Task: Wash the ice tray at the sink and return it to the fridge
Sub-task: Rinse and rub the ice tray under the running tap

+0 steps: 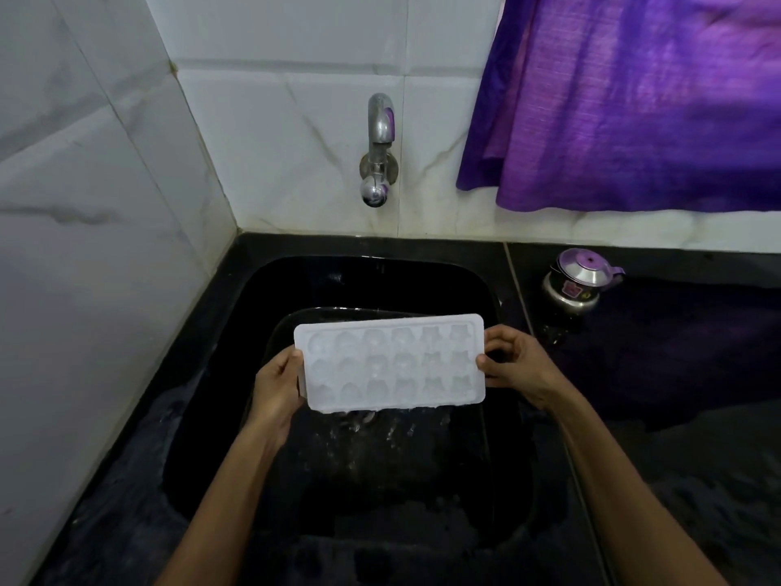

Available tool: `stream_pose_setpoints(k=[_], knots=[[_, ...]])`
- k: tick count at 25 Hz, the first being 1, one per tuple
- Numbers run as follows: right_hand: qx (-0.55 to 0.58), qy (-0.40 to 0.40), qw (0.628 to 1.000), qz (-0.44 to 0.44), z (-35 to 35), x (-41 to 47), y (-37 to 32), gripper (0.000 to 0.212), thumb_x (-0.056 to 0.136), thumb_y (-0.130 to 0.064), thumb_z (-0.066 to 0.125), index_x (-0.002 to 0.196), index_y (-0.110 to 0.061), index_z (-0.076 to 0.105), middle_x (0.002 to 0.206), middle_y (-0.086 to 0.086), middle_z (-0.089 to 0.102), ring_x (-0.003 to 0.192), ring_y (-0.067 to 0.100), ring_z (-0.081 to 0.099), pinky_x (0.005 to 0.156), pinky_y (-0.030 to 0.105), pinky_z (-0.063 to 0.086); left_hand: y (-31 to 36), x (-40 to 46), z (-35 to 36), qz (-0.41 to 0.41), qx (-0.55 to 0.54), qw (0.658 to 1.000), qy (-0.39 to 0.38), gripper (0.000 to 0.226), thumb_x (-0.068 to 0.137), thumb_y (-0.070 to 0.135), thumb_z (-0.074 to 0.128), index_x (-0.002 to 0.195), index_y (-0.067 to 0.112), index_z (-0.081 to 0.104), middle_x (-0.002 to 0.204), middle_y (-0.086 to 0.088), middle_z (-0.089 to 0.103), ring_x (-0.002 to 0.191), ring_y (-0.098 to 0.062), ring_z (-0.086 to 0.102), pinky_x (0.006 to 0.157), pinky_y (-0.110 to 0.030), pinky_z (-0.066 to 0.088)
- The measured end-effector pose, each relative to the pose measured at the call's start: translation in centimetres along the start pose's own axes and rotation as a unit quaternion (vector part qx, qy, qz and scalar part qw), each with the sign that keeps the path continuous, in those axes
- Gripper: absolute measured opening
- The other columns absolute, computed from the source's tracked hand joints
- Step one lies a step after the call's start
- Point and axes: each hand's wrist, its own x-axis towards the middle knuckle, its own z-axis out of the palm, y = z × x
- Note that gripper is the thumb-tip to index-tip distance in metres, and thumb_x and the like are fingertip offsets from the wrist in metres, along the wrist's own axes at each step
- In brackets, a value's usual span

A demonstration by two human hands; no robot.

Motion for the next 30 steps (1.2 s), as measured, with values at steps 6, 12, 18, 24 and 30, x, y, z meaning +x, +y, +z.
stream_pose_setpoints(k=[6, 12, 18, 24, 30], knots=[[-0.096, 0.037, 0.993, -0.062, 0.6, -2.1, 4.1, 0.022, 0.079, 0.012, 0.064, 0.082, -0.009, 0.06, 0.085, 0.007, 0.065, 0.086, 0.02, 0.066, 0.072, 0.035, 0.058, -3.0, -1.3, -1.0, 0.055, 0.04, 0.998, -0.008, 0.022, 0.099, 0.009, 0.042, 0.106, 0.009, 0.063, 0.096, -0.005, 0.066, 0.09, -0.019, 0.064, 0.066, -0.023, 0.056], [-0.197, 0.083, 0.969, -0.126, 0.3, -3.6, 5.7, 0.035, 0.078, 0.015, 0.061, 0.065, -0.015, 0.049, 0.07, 0.003, 0.063, 0.062, 0.001, 0.06, 0.062, 0.019, 0.049, -4.3, -2.0, -2.2, 0.239, 0.195, 0.951, -0.02, 0.031, 0.091, -0.006, 0.05, 0.087, 0.022, 0.063, 0.084, 0.014, 0.068, 0.086, -0.005, 0.063, 0.074, -0.007, 0.047], [-0.271, 0.142, 0.903, -0.303, -0.3, -4.7, 4.8, 0.047, 0.078, 0.02, 0.054, 0.07, -0.027, 0.049, 0.074, -0.002, 0.056, 0.083, 0.027, 0.065, 0.074, 0.037, 0.054, -4.3, -3.3, -3.5, 0.415, 0.322, 0.851, -0.001, 0.022, 0.084, -0.008, 0.06, 0.103, 0.0, 0.067, 0.109, -0.004, 0.068, 0.106, -0.02, 0.063, 0.105, -0.011, 0.033], [-0.331, 0.255, 0.801, -0.429, 0.5, -6.3, 2.7, 0.015, 0.076, 0.012, 0.059, 0.089, 0.01, 0.065, 0.096, 0.024, 0.065, 0.106, 0.024, 0.059, 0.093, 0.015, 0.046, -1.7, -3.9, -3.3, 0.603, 0.34, 0.717, 0.086, 0.048, 0.102, 0.02, 0.035, 0.082, -0.009, 0.067, 0.103, -0.025, 0.067, 0.111, -0.035, 0.058, 0.113, -0.038, 0.03], [-0.378, 0.218, 0.827, -0.355, 2.2, -7.2, 5.4, 0.013, 0.073, -0.001, 0.058, 0.084, 0.001, 0.064, 0.094, 0.018, 0.066, 0.084, 0.027, 0.068, 0.068, 0.024, 0.056, -5.5, -3.7, -3.3, 0.544, 0.419, 0.727, 0.022, 0.027, 0.086, 0.005, 0.047, 0.094, -0.009, 0.068, 0.104, -0.022, 0.069, 0.11, -0.037, 0.058, 0.105, -0.045, 0.042]])
